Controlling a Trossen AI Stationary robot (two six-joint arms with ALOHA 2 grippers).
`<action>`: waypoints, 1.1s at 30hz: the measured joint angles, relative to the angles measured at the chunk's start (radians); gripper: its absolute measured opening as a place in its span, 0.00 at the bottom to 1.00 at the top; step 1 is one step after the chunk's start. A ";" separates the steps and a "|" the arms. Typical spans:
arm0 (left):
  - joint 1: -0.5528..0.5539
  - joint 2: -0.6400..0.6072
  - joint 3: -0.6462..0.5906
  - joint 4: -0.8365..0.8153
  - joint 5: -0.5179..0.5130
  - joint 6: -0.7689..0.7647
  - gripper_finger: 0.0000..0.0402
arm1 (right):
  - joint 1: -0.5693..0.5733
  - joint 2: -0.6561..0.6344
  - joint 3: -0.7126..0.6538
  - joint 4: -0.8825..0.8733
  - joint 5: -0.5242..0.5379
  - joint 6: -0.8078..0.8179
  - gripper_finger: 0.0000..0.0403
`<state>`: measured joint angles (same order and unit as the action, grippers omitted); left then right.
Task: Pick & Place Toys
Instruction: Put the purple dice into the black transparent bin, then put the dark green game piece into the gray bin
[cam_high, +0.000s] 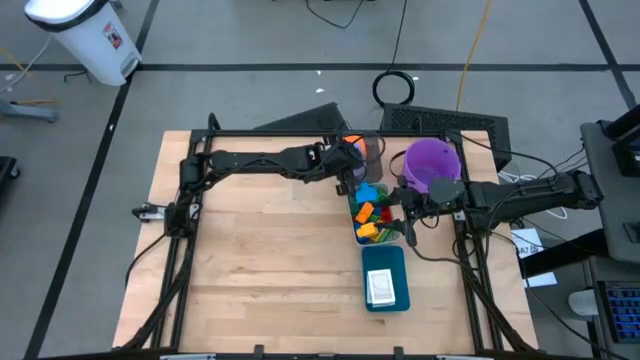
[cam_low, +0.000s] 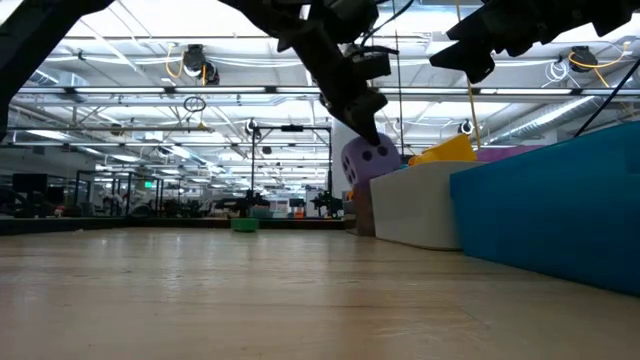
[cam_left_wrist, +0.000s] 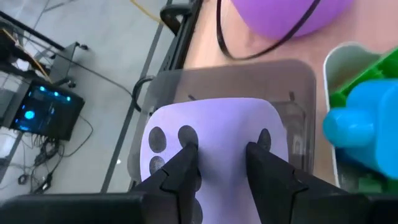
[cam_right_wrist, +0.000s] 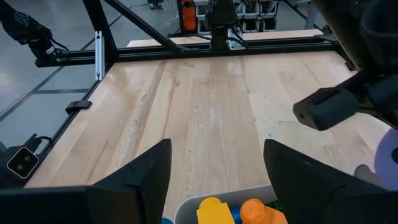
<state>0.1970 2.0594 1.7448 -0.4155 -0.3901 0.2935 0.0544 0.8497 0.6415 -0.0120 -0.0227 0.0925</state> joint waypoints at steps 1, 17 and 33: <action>0.002 0.000 -0.005 0.014 0.006 0.004 0.32 | 0.000 0.000 0.000 0.000 0.000 0.000 0.57; 0.002 -0.001 -0.075 0.078 0.078 0.012 0.33 | 0.000 0.000 0.000 0.000 0.000 0.000 0.57; -0.001 -0.001 -0.075 0.107 0.004 -0.016 0.63 | 0.000 0.000 0.000 0.000 0.000 0.000 0.57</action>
<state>0.1955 2.0586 1.6699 -0.3087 -0.3861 0.2773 0.0544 0.8497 0.6415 -0.0116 -0.0227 0.0925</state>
